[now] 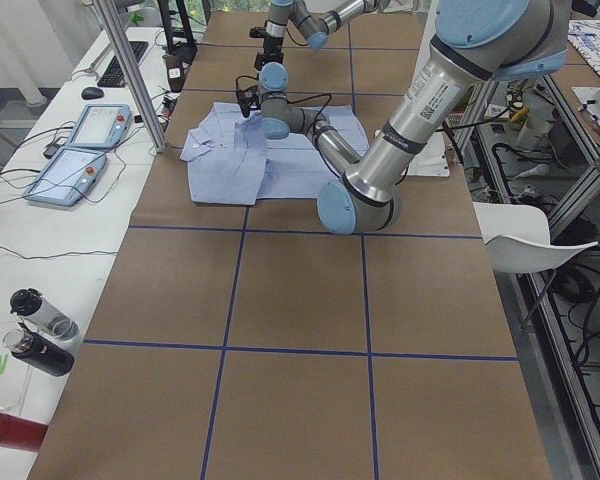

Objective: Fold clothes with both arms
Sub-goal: 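Carry the cuff with the left gripper across the shirt while the right gripper withdraws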

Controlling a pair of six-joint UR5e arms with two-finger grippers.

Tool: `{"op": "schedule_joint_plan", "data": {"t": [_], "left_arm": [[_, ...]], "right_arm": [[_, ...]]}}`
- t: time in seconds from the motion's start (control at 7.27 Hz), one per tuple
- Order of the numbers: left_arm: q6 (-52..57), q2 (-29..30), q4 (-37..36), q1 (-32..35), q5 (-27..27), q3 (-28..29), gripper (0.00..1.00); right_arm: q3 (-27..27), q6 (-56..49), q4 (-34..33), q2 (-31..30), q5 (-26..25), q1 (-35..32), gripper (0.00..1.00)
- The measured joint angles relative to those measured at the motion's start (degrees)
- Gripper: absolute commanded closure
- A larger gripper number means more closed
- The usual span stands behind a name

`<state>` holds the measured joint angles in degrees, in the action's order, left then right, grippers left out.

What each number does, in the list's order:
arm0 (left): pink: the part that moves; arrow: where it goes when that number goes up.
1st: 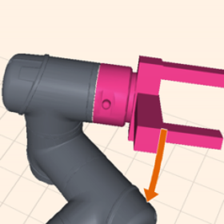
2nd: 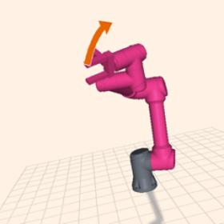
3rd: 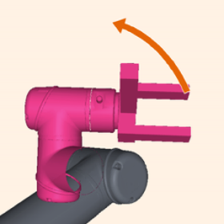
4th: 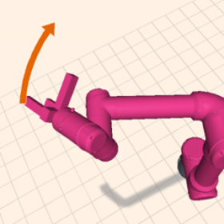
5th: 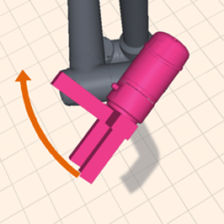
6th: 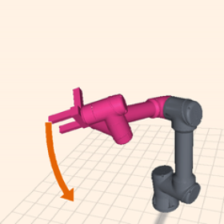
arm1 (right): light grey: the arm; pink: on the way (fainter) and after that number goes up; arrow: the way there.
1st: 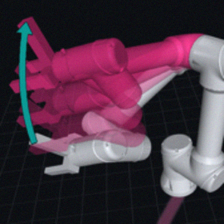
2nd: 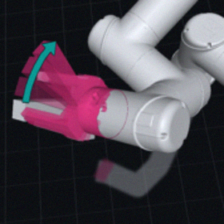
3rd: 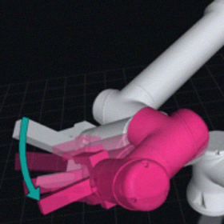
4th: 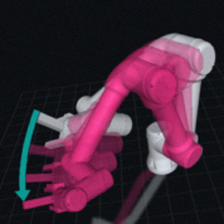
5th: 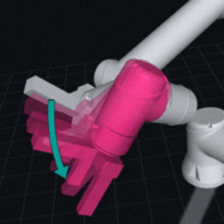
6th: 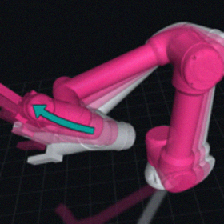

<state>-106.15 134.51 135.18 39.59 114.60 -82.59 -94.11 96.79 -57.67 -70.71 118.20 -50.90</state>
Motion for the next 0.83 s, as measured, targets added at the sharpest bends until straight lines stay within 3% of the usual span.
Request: {"op": "schedule_joint_plan", "data": {"t": [0.55,0.69,0.83], "left_arm": [[-10.03,7.48,0.08,-3.94,-7.53,7.05,1.0],[-10.33,7.72,0.16,-5.53,-9.07,7.4,0.64],[-10.36,7.84,0.31,-6.55,-9.74,7.6,0.16]], "right_arm": [[-0.01,-1.79,0.09,-1.57,-0.5,-0.18,0.0],[-0.01,-1.83,0.08,-1.65,-0.59,-0.23,0.0],[-0.5,-1.86,0.06,-2.21,-0.44,-0.49,0.0]]}}
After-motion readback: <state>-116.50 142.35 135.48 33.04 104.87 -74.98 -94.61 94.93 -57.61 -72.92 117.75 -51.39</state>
